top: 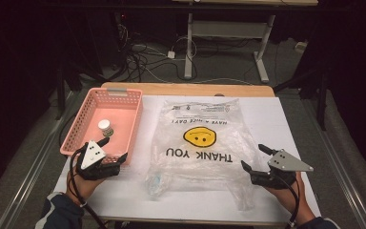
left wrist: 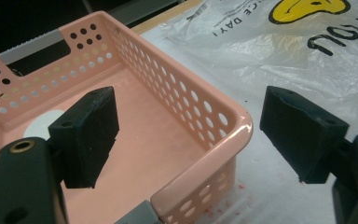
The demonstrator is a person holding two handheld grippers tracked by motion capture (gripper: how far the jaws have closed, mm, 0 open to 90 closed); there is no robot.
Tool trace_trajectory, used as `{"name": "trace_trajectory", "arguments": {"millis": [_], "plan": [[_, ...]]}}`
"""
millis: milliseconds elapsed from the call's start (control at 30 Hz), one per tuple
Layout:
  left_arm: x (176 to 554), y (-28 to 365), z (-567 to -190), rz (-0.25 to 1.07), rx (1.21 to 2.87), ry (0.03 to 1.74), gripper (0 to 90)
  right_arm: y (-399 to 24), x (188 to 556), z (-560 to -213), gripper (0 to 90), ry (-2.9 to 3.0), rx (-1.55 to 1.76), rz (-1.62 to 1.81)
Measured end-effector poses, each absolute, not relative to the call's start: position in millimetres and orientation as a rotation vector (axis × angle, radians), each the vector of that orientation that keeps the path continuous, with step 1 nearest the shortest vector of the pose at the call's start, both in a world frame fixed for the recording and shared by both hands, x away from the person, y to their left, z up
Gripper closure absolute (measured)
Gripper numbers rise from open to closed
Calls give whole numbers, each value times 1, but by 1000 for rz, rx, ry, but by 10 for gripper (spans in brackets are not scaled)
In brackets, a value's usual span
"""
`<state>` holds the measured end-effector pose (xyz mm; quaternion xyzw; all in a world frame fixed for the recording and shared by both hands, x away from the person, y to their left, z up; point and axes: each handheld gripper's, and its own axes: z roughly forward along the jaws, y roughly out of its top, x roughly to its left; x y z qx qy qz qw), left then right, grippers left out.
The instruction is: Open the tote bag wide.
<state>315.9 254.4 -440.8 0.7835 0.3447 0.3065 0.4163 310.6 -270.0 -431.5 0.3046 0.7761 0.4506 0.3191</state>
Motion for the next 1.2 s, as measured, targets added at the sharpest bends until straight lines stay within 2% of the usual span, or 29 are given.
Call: {"name": "trace_trajectory", "arguments": {"millis": [333, 600, 667, 700, 733, 800, 900, 1133, 1200], "plan": [[313, 251, -441, 775, 1995, 841, 192, -272, 323, -431, 205, 2052, 819, 1162], [309, 251, -443, 785, 2011, 843, 192, -280, 369, -419, 269, 2023, 914, 1075], [309, 251, -443, 787, 2015, 844, 192, -282, 387, -415, 289, 2017, 942, 1078], [309, 251, -443, 788, 2012, 845, 194, -281, 410, -412, 322, 2025, 966, 1067], [310, 251, -443, 787, 2010, 847, 194, -281, 410, -412, 322, 2025, 966, 1067], [310, 249, -443, 782, 2017, 845, 195, -278, 446, -413, 365, 2015, 1027, 1035], [310, 248, -444, 768, 2019, 840, 196, -272, 480, -420, 368, 2038, 1102, 997], [307, 249, -445, 762, 2025, 806, 196, -254, 524, -436, 406, 2083, 1142, 842], [305, 249, -446, 747, 2026, 816, 196, -249, 541, -446, 443, 2107, 1172, 801]]}}
